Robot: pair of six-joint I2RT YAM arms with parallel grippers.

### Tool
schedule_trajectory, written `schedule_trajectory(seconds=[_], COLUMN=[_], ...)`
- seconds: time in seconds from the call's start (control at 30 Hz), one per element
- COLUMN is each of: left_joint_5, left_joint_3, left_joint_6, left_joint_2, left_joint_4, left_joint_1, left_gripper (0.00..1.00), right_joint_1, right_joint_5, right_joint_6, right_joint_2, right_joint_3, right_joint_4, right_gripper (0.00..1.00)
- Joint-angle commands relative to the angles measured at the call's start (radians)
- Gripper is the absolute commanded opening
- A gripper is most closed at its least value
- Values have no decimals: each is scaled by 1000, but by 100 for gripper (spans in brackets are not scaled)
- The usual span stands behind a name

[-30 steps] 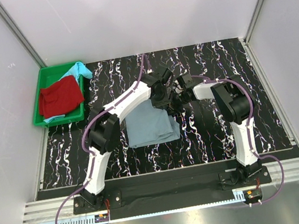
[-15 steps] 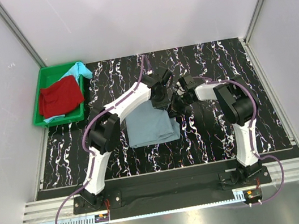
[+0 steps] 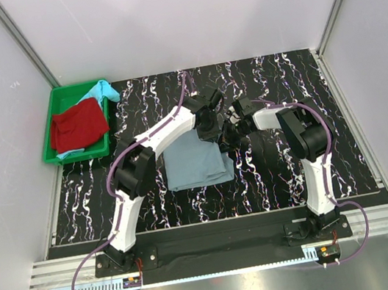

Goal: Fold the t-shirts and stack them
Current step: Fold the tshirt

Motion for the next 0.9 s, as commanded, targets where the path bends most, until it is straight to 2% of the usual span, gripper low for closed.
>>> schedule_trajectory(seconds=[0.0,0.17,0.33,0.7,0.87], left_joint_5=[50,48,66,57,92], left_joint_3=[34,20,32,-25,-21], left_joint_6=[-18,-33,-41,-38,-30], left_joint_2=[-14,-41,-6,-51,-32], left_joint_4=[59,67,73,88,108], left_joint_1=[-1,-12,-12,16,19], left_gripper=[0,0,0,0,0], right_joint_1=[2,1,-1,-44,-44], right_joint_5=[50,53,49,26,32], right_joint_6=[-25,-26,-26,-62,-71], right_joint_2=[40,40,37,-82,-47], right_joint_3=[3,6,8,-24,-34], right_joint_4=[-20,-20,-18,-53,-52], right_gripper=[7,7,7,9,9])
